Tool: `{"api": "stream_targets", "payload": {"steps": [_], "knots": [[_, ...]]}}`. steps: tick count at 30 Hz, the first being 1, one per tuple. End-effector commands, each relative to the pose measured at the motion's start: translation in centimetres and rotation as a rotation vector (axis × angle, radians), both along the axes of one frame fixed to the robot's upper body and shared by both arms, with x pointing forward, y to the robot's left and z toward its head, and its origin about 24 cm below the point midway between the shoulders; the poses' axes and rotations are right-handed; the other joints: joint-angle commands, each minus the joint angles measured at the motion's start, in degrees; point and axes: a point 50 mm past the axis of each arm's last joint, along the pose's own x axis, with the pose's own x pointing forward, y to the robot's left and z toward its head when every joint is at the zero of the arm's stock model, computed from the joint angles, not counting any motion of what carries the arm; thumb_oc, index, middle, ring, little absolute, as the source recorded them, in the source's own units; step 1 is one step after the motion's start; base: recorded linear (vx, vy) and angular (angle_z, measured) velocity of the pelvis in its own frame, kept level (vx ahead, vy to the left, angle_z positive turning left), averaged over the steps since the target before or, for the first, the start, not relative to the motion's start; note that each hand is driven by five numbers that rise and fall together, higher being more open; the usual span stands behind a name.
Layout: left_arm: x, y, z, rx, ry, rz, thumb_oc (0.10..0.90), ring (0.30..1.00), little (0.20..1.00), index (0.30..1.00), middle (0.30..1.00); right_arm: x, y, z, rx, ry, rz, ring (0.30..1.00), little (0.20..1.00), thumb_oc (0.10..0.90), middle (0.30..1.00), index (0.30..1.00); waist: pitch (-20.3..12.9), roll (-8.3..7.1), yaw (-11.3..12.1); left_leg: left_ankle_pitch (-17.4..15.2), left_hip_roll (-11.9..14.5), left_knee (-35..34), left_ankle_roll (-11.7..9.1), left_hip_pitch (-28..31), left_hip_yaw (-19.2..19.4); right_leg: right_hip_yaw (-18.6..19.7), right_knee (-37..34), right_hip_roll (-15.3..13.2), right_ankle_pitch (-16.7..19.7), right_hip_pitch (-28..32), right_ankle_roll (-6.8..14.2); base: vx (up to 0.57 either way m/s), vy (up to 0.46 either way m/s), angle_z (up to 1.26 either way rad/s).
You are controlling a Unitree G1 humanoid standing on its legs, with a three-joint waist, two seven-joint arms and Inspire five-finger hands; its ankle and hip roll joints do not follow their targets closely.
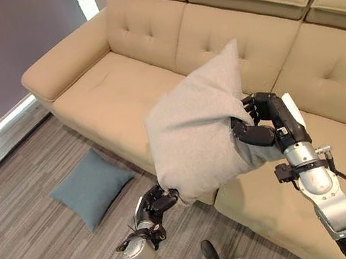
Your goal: Pick up all the scattered cushions and arrange them neatly on the sofa.
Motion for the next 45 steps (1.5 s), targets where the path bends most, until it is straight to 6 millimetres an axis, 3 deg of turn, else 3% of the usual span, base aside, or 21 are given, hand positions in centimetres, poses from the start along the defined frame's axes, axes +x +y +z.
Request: {"api": "stream_targets", "payload": {"steps": [1, 3, 5, 6, 8, 11, 15, 18, 21, 24, 26, 27, 29, 34, 35, 36, 37, 39, 42, 45], "knots": [[2.6, -3.1, 5.4, -0.115, -0.324, -0.137, 0.400, 0.300, 0.300, 0.300, 0.300, -1.0, 3.6, 6.3, 0.153, -0.394, 0.230, 0.300, 0.300, 0.400, 0.300, 0.300, -8.1, -2.12, 1.6, -5.2, 0.4, 3.9, -1.0, -5.5, -8.6, -1.0, 6.4, -3.3, -9.7, 2.4, 5.9, 0.07, -0.003, -0.95], [2.5, -2.9, 5.4, -0.111, -0.328, -0.133, 0.400, 0.300, 0.300, 0.300, 0.300, -0.9, 3.8, 6.0, 0.156, -0.379, 0.241, 0.300, 0.300, 0.400, 0.300, 0.300, -7.9, -2.27, 2.2, -4.2, -0.1, 3.0, -1.0, -6.6, -9.6, -0.3, 6.3, -3.2, -9.6, 2.5, 6.1, 0.10, 0.022, -0.87], [2.4, -2.6, 5.9, -0.109, -0.351, -0.119, 0.400, 0.300, 0.300, 0.300, 0.300, -0.7, 4.4, 5.7, 0.162, -0.358, 0.269, 0.300, 0.300, 0.400, 0.300, 0.300, -6.6, -2.31, 4.6, -1.3, -2.6, 1.5, -1.0, -10.5, -15.0, 1.9, 6.7, -2.0, -9.8, 2.9, 6.2, 0.12, 0.042, -0.90], [2.4, -2.6, 5.9, -0.109, -0.351, -0.119, 0.400, 0.300, 0.300, 0.300, 0.300, -0.7, 4.4, 5.7, 0.162, -0.358, 0.269, 0.300, 0.300, 0.400, 0.300, 0.300, -6.6, -2.34, 4.7, -1.4, -2.6, 1.5, -1.0, -10.4, -15.0, 2.0, 6.8, -2.0, -9.9, 3.0, 6.2, 0.08, 0.038, -0.97], [2.3, -2.6, 6.0, -0.139, -0.356, -0.093, 0.400, 0.300, 0.300, 0.300, 0.300, -0.7, 4.7, 5.4, 0.149, -0.343, 0.284, 0.300, 0.300, 0.400, 0.300, 0.300, -4.8, -2.35, 6.9, -0.1, -5.3, 2.8, -1.4, -13.2, -20.0, 5.1, 7.6, -0.6, -10.3, 3.6, 6.5, 0.07, 0.071, -1.03], [1.6, -2.2, 5.3, -0.136, -0.331, -0.082, 0.400, 0.300, 0.300, 0.300, 0.300, -0.7, 4.9, 4.9, 0.110, -0.311, 0.294, 0.300, 0.300, 0.400, 0.300, 0.300, -5.0, -2.09, 7.5, -0.8, -5.2, 1.6, -0.3, -11.4, -19.6, 8.0, 8.0, -0.2, -11.0, 4.1, 7.2, 0.16, 0.178, -1.20], [1.3, -1.8, 5.1, -0.130, -0.321, -0.067, 0.400, 0.300, 0.300, 0.300, 0.300, -0.6, 5.2, 4.3, 0.105, -0.280, 0.297, 0.300, 0.300, 0.400, 0.300, 0.300, -5.4, -2.34, 8.2, -1.0, -4.4, 0.1, 0.9, -9.4, -15.9, 9.3, 9.9, -0.9, -11.8, 4.2, 8.4, 0.14, 0.175, -0.76], [1.4, -0.9, 5.2, -0.103, -0.323, -0.041, 0.400, 0.300, 0.300, 0.300, 0.300, -0.5, 5.8, 4.2, 0.100, -0.279, 0.312, 0.300, 0.300, 0.400, 0.300, 0.300, -4.8, -2.72, 8.8, -2.3, -4.3, 0.0, 2.6, -7.6, -12.9, 10.4, 15.7, -0.6, -13.0, 2.6, 9.8, 0.08, 0.121, -1.07], [1.6, -0.5, 5.5, -0.086, -0.336, -0.029, 0.400, 0.300, 0.300, 0.300, 0.300, -0.5, 6.2, 4.2, 0.103, -0.278, 0.322, 0.300, 0.300, 0.400, 0.300, 0.300, -4.5, -2.52, 9.2, -2.8, -4.1, -0.1, 3.2, -6.7, -11.4, 8.2, 18.0, -0.9, -13.0, 1.2, 10.2, 0.05, 0.054, -0.45], [1.8, 0.0, 5.8, -0.078, -0.355, -0.009, 0.400, 0.300, 0.300, 0.300, 0.300, -0.5, 6.7, 3.7, 0.106, -0.258, 0.336, 0.300, 0.300, 0.400, 0.300, 0.300, -4.4, -2.32, 10.5, -3.5, -3.6, -1.4, 3.2, -4.3, -8.7, -3.5, 17.0, -5.3, -12.2, 0.2, 9.6, 0.10, 0.007, -0.53], [1.8, 0.0, 5.9, -0.076, -0.359, -0.010, 0.400, 0.300, 0.300, 0.300, 0.300, -0.4, 6.8, 3.6, 0.098, -0.250, 0.342, 0.300, 0.300, 0.400, 0.300, 0.300, -4.9, -2.28, 11.0, -4.0, -3.2, -2.4, 3.0, -2.9, -6.8, -9.4, 14.5, -6.5, -11.4, -0.4, 9.0, 0.12, -0.039, -0.65], [1.9, 0.2, 6.0, -0.083, -0.366, 0.007, 0.400, 0.300, 0.300, 0.300, 0.300, -0.4, 6.8, 3.5, 0.098, -0.245, 0.342, 0.300, 0.300, 0.400, 0.300, 0.300, -4.8, -2.04, 11.7, -4.4, -2.5, -3.0, 2.6, -1.7, -4.6, -15.7, 12.9, -8.1, -10.0, -1.6, 9.2, 0.10, -0.047, -0.53], [1.9, 0.1, 6.2, -0.098, -0.373, 0.007, 0.400, 0.300, 0.300, 0.300, 0.300, -0.6, 6.6, 3.5, 0.100, -0.250, 0.331, 0.300, 0.300, 0.400, 0.300, 0.300, -4.8, -1.92, 11.7, -4.7, -2.3, -2.9, 2.5, -1.4, -3.9, -18.0, 12.0, -8.9, -10.3, -1.0, 9.3, 0.10, -0.069, -0.71], [1.5, -1.0, 5.4, -0.131, -0.334, -0.023, 0.400, 0.300, 0.300, 0.300, 0.300, -1.0, 5.4, 2.9, 0.079, -0.232, 0.278, 0.300, 0.300, 0.400, 0.300, 0.300, -5.2, -2.89, 10.2, -7.7, -1.9, 2.0, 1.1, -0.8, -4.0, -16.1, 9.2, -7.6, -10.8, 1.7, 7.5, 0.19, -0.163, -0.22], [1.5, -1.2, 5.3, -0.134, -0.330, -0.032, 0.400, 0.300, 0.300, 0.300, 0.300, -1.1, 5.1, 2.9, 0.074, -0.234, 0.271, 0.300, 0.300, 0.400, 0.300, 0.300, -5.0, -3.28, 10.0, -8.2, -1.4, 5.0, 0.5, -1.6, -3.9, -16.2, 8.7, -7.7, -10.9, 2.4, 7.2, 0.08, -0.158, -0.02], [1.5, -1.6, 5.3, -0.140, -0.326, -0.041, 0.400, 0.300, 0.300, 0.300, 0.300, -1.1, 4.9, 3.2, 0.068, -0.243, 0.265, 0.300, 0.300, 0.400, 0.300, 0.300, -4.2, -4.00, 9.9, -7.4, -0.4, 13.3, -0.7, -5.0, -4.2, -16.3, 7.9, -7.6, -11.0, 3.7, 6.1, 0.10, -0.202, 0.09], [1.6, -1.7, 5.5, -0.142, -0.333, -0.041, 0.400, 0.300, 0.300, 0.300, 0.300, -1.1, 4.8, 3.3, 0.070, -0.247, 0.262, 0.300, 0.300, 0.400, 0.300, 0.300, -3.8, -4.30, 10.0, -6.3, -0.3, 17.4, -1.4, -6.9, -4.5, -16.3, 7.5, -7.4, -10.9, 4.2, 5.7, 0.06, -0.147, 0.20], [1.6, -1.8, 5.5, -0.148, -0.332, -0.037, 0.400, 0.300, 0.300, 0.300, 0.300, -1.0, 4.9, 3.0, 0.082, -0.232, 0.266, 0.300, 0.300, 0.400, 0.300, 0.300, -3.4, -4.57, 10.3, -5.7, 0.0, 20.7, -1.5, -9.1, -5.6, -15.9, 6.9, -7.1, -11.4, 5.1, 5.0, 0.09, -0.074, 0.01], [1.6, -1.9, 5.4, -0.150, -0.325, -0.038, 0.400, 0.300, 0.300, 0.300, 0.300, -1.0, 4.8, 3.0, 0.082, -0.228, 0.266, 0.300, 0.300, 0.400, 0.300, 0.300, -3.7, -5.10, 10.8, -7.7, -0.9, 17.5, -0.3, -11.5, -6.9, -15.0, 6.2, -7.0, -12.0, 5.9, 5.3, 0.16, -0.024, -0.16], [1.5, -2.0, 5.4, -0.144, -0.323, -0.048, 0.400, 0.300, 0.300, 0.300, 0.300, -0.9, 4.7, 3.0, 0.085, -0.225, 0.259, 0.300, 0.300, 0.400, 0.300, 0.300, -4.1, -5.22, 10.9, -6.1, -0.2, 13.1, -0.1, -11.8, -5.9, -14.8, 5.9, -7.0, -12.5, 6.9, 5.6, 0.14, 0.033, -0.11]]}}
